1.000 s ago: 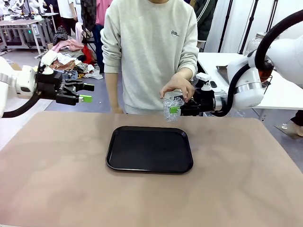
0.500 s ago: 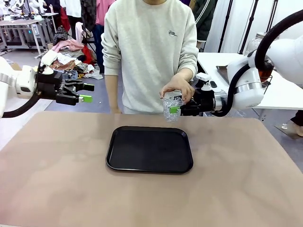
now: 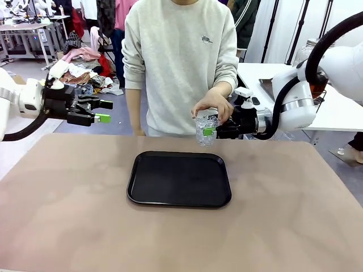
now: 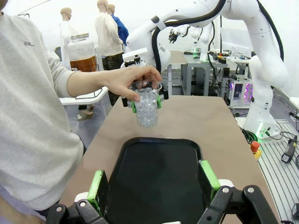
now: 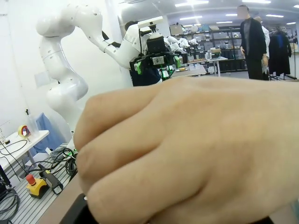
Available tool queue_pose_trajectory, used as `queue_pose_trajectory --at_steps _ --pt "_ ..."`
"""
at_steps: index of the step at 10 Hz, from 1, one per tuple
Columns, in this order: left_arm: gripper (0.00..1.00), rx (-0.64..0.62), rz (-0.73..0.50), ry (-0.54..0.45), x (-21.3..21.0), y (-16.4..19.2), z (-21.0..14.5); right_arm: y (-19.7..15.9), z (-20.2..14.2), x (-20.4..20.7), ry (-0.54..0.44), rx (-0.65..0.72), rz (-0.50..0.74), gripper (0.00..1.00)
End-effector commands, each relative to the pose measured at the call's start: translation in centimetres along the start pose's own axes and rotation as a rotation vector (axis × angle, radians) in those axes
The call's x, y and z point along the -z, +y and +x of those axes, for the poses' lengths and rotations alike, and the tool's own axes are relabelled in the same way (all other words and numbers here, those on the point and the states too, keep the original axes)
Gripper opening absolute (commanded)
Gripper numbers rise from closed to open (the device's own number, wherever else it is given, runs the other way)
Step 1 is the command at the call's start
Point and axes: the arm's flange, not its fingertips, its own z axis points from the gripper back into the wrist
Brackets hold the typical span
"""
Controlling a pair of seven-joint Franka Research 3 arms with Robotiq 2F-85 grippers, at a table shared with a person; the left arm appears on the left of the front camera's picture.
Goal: Pour the drink into the iced cup.
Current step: Open the gripper to release the iced cup you were holding.
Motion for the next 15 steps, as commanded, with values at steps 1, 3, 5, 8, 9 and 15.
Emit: queue_pose_trajectory --at_steps 1,3,5,8,9,15 --pt "1.00 0.004 0.001 -0.001 -0.1 -0.1 0.1 0.1 0.3 0.0 0.001 -0.008 0.000 0.64" --pt "1.00 0.004 0.001 -0.001 -0.1 -0.1 0.1 0.1 0.3 0.0 0.001 -0.008 0.000 0.64" --pt "1.00 0.004 0.001 -0.001 -0.1 -0.1 0.1 0.1 0.3 0.0 0.001 -0.008 0.000 0.64" --pt "1.00 0.004 0.001 -0.001 -0.1 -0.1 0.1 0.1 0.0 -0.1 -0.003 0.009 0.007 0.74" --pt "1.00 0.004 0.001 -0.001 -0.1 -0.1 0.1 0.1 0.0 -0.2 0.000 0.008 0.005 0.93" --pt "1.00 0.004 0.001 -0.001 -0.1 -0.1 0.1 1.0 0.1 -3.9 -0.044 0.014 -0.063 1.00"
